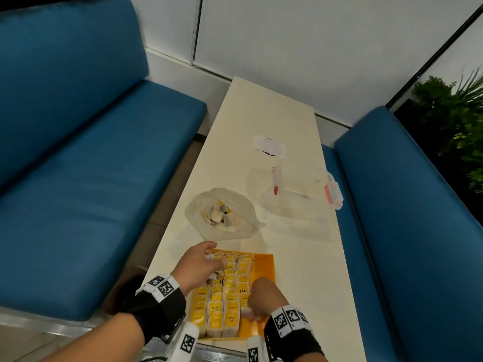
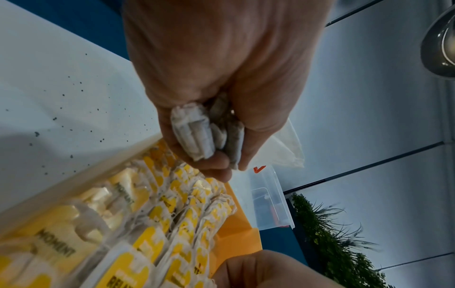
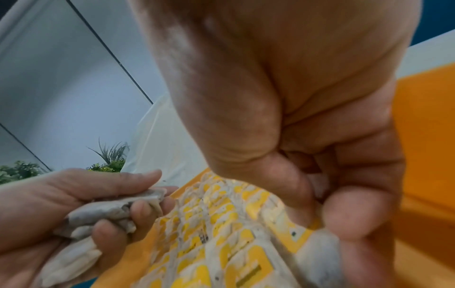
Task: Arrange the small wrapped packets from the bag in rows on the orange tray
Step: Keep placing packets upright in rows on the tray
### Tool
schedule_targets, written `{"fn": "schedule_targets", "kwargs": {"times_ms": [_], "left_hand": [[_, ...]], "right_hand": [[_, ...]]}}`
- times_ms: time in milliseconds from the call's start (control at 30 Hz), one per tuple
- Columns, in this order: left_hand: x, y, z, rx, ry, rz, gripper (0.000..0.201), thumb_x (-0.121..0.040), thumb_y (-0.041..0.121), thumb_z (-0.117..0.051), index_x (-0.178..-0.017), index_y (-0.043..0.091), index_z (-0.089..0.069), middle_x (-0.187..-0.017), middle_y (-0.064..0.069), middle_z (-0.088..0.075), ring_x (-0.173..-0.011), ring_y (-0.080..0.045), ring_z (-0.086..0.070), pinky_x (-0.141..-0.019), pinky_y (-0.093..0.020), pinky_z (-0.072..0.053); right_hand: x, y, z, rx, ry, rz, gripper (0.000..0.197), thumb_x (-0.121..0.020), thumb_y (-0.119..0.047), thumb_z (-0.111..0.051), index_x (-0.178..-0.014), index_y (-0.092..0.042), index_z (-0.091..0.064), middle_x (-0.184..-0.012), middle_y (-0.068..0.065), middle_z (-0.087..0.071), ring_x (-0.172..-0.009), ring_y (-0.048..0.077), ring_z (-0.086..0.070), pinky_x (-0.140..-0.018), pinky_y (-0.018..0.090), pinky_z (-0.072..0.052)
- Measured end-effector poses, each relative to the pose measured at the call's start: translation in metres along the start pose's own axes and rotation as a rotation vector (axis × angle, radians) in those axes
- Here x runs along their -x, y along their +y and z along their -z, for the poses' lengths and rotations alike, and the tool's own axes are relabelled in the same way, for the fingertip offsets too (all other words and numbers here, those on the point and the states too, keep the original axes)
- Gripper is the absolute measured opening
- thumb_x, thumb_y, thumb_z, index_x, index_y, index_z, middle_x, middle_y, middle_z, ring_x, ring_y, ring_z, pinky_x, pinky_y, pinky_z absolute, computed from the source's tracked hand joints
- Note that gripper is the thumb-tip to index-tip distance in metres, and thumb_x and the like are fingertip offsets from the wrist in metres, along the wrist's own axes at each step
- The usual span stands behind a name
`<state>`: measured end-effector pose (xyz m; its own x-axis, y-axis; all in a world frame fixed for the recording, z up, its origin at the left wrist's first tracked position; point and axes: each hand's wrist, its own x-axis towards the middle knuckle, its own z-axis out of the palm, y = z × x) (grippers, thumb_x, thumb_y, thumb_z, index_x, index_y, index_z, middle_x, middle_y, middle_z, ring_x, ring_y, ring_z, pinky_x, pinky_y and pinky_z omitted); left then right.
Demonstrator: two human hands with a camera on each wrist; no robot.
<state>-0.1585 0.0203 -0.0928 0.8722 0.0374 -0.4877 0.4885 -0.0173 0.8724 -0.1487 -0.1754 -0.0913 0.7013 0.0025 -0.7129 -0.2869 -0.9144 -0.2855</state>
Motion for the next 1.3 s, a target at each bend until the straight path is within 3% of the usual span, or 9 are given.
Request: {"fn": "schedule_targets", "kwargs": {"times_ms": [167,267,467,667,900,967,1033,1167,1300], "left_hand": [[-0.001,0.000,0.000,0.010,0.001,0.018,0.058,-0.088,0.018,-0.077,-0.141,0.016,-0.052,-0.105,-0.010,-0.070,-0.071,-0.022,-0.071,-0.056,-0.031,-0.055],[0.000,0.000,0.000,0.005,-0.005,0.018,0.058,-0.089,0.019,-0.077,-0.141,0.016,-0.052,-0.108,-0.010,-0.069,-0.072,-0.023,-0.072,-0.056,-0.031,-0.055],[0.000,0.002,0.000,-0.006,-0.005,0.019,0.057,-0.090,0.019,-0.076,-0.141,0.017,-0.051,-0.116,-0.008,-0.065,-0.071,-0.019,-0.072,-0.057,-0.029,-0.056],[0.000,0.000,0.000,-0.007,0.003,0.018,0.057,-0.089,0.021,-0.077,-0.141,0.018,-0.052,-0.121,-0.005,-0.062,-0.075,-0.021,-0.074,-0.058,-0.029,-0.057],[0.000,0.000,0.001,0.040,-0.021,0.028,0.048,-0.090,0.023,-0.076,-0.134,0.021,-0.056,-0.115,-0.009,-0.067,-0.069,-0.020,-0.072,-0.057,-0.031,-0.055],[0.001,0.003,0.002,0.108,-0.047,0.039,0.036,-0.094,0.026,-0.072,-0.127,0.020,-0.061,-0.107,-0.011,-0.070,-0.067,-0.020,-0.070,-0.056,-0.032,-0.052],[0.004,0.006,0.003,0.181,-0.074,0.066,0.027,-0.098,0.035,-0.065,-0.118,0.017,-0.067,-0.100,-0.011,-0.072,-0.068,-0.022,-0.068,-0.056,-0.032,-0.049],[0.007,0.009,0.005,0.321,-0.151,0.158,0.049,-0.103,0.054,-0.045,-0.115,0.014,-0.070,-0.090,-0.017,-0.073,-0.065,-0.023,-0.066,-0.054,-0.028,-0.049],[0.007,0.008,0.003,0.375,-0.187,0.194,0.061,-0.102,0.061,-0.037,-0.117,0.011,-0.069,-0.092,-0.020,-0.073,-0.068,-0.027,-0.066,-0.054,-0.028,-0.051]], "right_hand": [[-0.003,0.000,-0.007,-0.001,-0.003,-0.027,0.016,-0.088,-0.010,-0.062,-0.083,-0.020,-0.050,-0.108,0.012,-0.061,-0.097,0.024,-0.067,-0.081,0.030,-0.060],[-0.008,0.003,-0.009,0.069,0.049,-0.060,0.042,-0.078,-0.010,-0.075,-0.113,-0.010,-0.051,-0.119,0.007,-0.058,-0.115,0.023,-0.059,-0.081,0.025,-0.049],[-0.008,0.003,-0.010,0.066,0.081,-0.049,0.031,-0.078,-0.008,-0.073,-0.079,-0.019,-0.044,-0.098,0.001,-0.055,-0.108,0.023,-0.063,-0.078,0.026,-0.050],[-0.008,0.002,-0.014,0.018,0.096,-0.030,0.033,-0.079,-0.012,-0.074,-0.097,-0.013,-0.048,-0.112,0.006,-0.061,-0.111,0.023,-0.063,-0.089,0.029,-0.054],[-0.007,0.001,-0.014,0.043,0.075,-0.011,0.029,-0.078,-0.014,-0.076,-0.082,-0.019,-0.048,-0.113,0.008,-0.064,-0.106,0.021,-0.065,-0.089,0.033,-0.057],[-0.005,0.004,-0.010,0.019,0.101,-0.022,0.018,-0.082,-0.011,-0.068,-0.086,-0.015,-0.051,-0.105,0.008,-0.065,-0.091,0.019,-0.067,-0.069,0.024,-0.057],[-0.001,0.005,-0.004,0.016,0.162,0.014,0.005,-0.085,-0.011,-0.057,-0.087,-0.013,-0.053,-0.094,0.006,-0.062,-0.077,0.018,-0.062,-0.048,0.017,-0.044],[0.007,-0.004,0.008,-0.082,0.262,0.107,0.012,-0.085,-0.015,-0.051,-0.096,-0.015,-0.057,-0.098,0.005,-0.066,-0.081,0.024,-0.070,-0.067,0.034,-0.058],[0.019,-0.022,0.018,-0.224,0.294,0.379,0.013,-0.089,-0.021,-0.059,-0.099,-0.028,-0.065,-0.091,-0.009,-0.066,-0.075,0.006,-0.066,-0.073,0.033,-0.058]]}}
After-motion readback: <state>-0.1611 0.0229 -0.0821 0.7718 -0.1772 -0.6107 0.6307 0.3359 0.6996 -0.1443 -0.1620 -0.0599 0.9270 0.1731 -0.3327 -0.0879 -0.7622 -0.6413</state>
